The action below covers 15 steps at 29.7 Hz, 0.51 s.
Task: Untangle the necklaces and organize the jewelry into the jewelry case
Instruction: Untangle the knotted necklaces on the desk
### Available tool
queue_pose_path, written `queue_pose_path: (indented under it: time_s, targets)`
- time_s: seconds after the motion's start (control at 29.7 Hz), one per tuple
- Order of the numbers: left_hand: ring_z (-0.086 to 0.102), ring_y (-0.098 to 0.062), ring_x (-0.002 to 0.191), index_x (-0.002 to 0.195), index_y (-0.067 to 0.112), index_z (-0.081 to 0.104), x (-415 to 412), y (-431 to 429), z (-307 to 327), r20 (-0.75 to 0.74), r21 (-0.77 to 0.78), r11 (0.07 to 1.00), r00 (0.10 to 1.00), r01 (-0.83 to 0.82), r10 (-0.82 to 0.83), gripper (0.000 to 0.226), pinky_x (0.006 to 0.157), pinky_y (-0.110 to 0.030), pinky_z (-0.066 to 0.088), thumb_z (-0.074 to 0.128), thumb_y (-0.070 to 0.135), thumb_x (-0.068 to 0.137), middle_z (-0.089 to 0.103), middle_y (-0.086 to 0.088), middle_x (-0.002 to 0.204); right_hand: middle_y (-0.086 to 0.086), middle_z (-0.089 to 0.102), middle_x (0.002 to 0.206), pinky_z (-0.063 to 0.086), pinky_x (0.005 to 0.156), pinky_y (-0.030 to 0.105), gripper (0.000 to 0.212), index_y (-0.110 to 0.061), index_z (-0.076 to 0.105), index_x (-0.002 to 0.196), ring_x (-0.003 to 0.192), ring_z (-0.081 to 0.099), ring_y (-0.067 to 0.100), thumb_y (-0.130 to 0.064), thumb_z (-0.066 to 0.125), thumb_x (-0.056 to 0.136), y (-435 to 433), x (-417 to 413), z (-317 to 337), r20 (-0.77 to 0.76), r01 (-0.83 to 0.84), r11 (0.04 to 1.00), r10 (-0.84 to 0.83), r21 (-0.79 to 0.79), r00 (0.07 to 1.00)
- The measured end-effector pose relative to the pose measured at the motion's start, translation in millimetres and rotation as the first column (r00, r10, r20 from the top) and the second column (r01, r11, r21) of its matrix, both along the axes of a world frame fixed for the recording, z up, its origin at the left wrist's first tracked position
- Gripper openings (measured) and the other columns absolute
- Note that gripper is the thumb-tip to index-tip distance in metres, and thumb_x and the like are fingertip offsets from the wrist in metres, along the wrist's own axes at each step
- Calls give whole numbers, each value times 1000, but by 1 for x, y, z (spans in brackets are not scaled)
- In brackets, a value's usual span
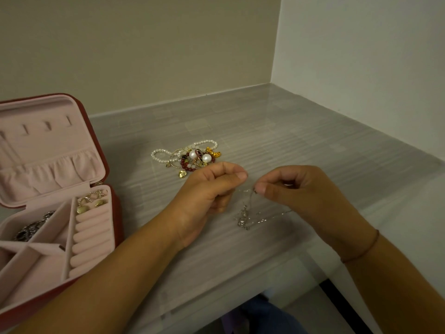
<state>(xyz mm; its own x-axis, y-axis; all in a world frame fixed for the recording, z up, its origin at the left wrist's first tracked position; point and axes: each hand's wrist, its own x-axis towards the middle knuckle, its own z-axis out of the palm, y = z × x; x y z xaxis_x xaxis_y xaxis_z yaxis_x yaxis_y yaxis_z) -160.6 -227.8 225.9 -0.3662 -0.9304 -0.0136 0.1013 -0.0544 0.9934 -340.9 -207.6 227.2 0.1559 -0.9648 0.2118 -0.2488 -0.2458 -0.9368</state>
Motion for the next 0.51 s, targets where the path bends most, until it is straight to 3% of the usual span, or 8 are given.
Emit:
queue_pose_path:
  time_s: [0.07,0.13,0.24,0.34,0.47,0.51]
  targets:
    - [28,-2,39,80,18,69,-1,3,2,67,-36,999,997,33,-30,10,40,-12,26,75,20,72,37,11,46,3,65,61,38,54,6,5,-9,74,79,53,53,-2,-12,69,79,1,0,2,95,11,1000,-11,-7,995]
    - [38,2,38,86,9,67,-3,7,3,114,-68,996,992,64,-56,11,41,-8,31,67,14,76,47,15,44,-14,58,50,35,47,5,6,-5,71,82,44,49,-3,-7,66,81,1,0,4,157,28,1000,-27,-4,987]
    - [48,7,38,90,-1,64,-4,11,4,127,-103,993,991,66,-53,6,45,-2,34,60,1,85,52,16,41,-16,53,46,36,46,5,7,-4,70,82,43,49,-2,-9,65,80,0,2,3,216,61,998,-61,3,975]
    - [49,8,40,93,1,66,-5,12,5,110,-102,995,994,4,8,13,45,-1,34,58,8,86,51,17,39,-17,51,44,36,46,6,6,-6,68,79,43,49,-3,-9,64,81,0,5,3,238,83,996,-86,23,967]
    - [24,-6,43,84,16,77,-6,9,4,65,-45,993,992,-105,108,24,42,-15,25,62,33,76,30,11,44,-12,41,44,27,45,15,14,-12,65,71,40,32,3,-21,64,81,-2,8,-2,296,137,987,-154,78,943]
    - [20,-7,45,81,18,77,-5,8,4,45,-35,992,991,-121,122,25,42,-16,23,61,35,74,26,10,46,-3,38,47,25,46,20,19,-14,63,67,42,27,6,-28,63,79,-2,8,-3,325,128,987,-154,99,933]
